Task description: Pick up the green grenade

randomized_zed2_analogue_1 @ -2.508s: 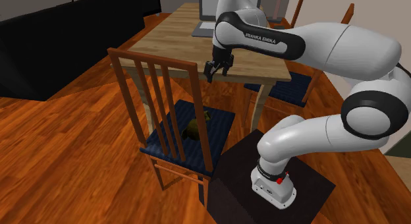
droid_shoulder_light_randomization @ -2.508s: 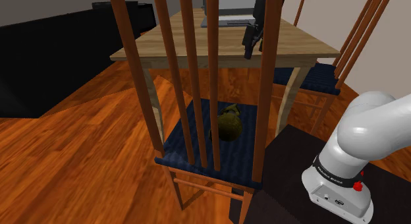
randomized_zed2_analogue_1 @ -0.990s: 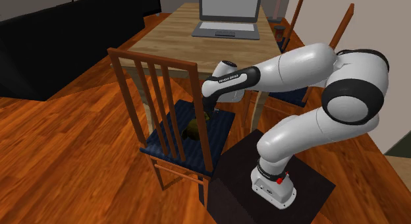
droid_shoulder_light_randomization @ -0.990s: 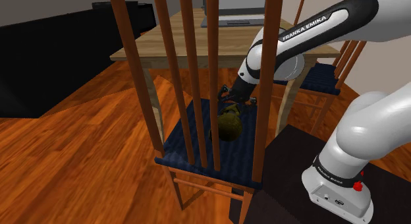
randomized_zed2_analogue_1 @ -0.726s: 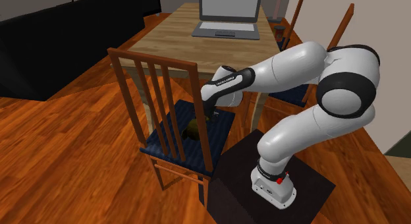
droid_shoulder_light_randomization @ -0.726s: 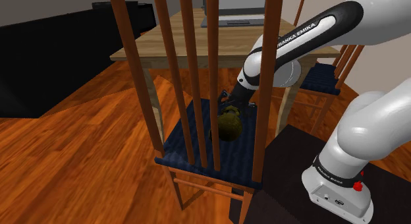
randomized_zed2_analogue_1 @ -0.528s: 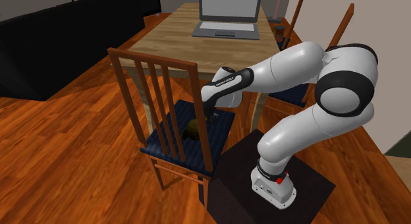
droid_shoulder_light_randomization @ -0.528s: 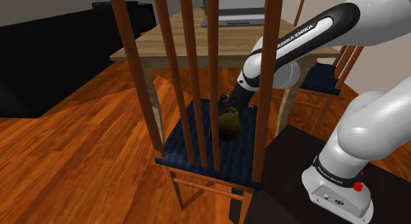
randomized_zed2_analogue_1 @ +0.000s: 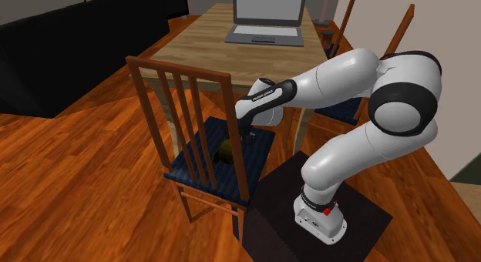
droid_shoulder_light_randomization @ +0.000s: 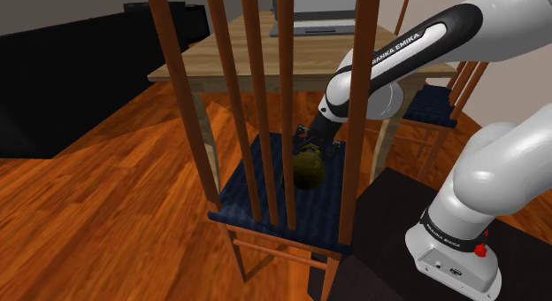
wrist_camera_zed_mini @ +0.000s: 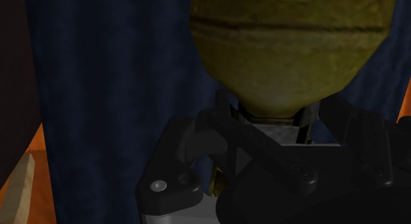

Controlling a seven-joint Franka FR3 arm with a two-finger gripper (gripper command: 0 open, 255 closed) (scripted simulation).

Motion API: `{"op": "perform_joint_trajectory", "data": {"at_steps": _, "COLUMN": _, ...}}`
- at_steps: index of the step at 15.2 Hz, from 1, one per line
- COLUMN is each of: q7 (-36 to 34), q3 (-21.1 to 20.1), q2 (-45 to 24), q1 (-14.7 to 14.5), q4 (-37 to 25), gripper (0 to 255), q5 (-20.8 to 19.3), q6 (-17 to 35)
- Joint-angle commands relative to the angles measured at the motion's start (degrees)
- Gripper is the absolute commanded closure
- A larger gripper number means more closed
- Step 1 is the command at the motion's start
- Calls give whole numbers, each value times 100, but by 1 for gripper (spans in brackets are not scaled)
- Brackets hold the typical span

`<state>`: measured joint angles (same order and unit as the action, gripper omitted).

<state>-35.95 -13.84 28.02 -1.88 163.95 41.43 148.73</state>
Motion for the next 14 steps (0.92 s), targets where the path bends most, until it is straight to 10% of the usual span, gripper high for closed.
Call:
{"op": "perform_joint_trajectory", "data": {"at_steps": 1, "q7": -6, "q3": -1, "q2": 6, "q1": 4, "q4": 23, "gripper": 255, "q5": 1, "q6": 3}}
{"op": "perform_joint_trajectory", "data": {"at_steps": 14, "q7": -669, "q3": 11, "q2": 908, "q1": 362, "q4": -427, "gripper": 255, "q5": -702, "q6": -1304}}
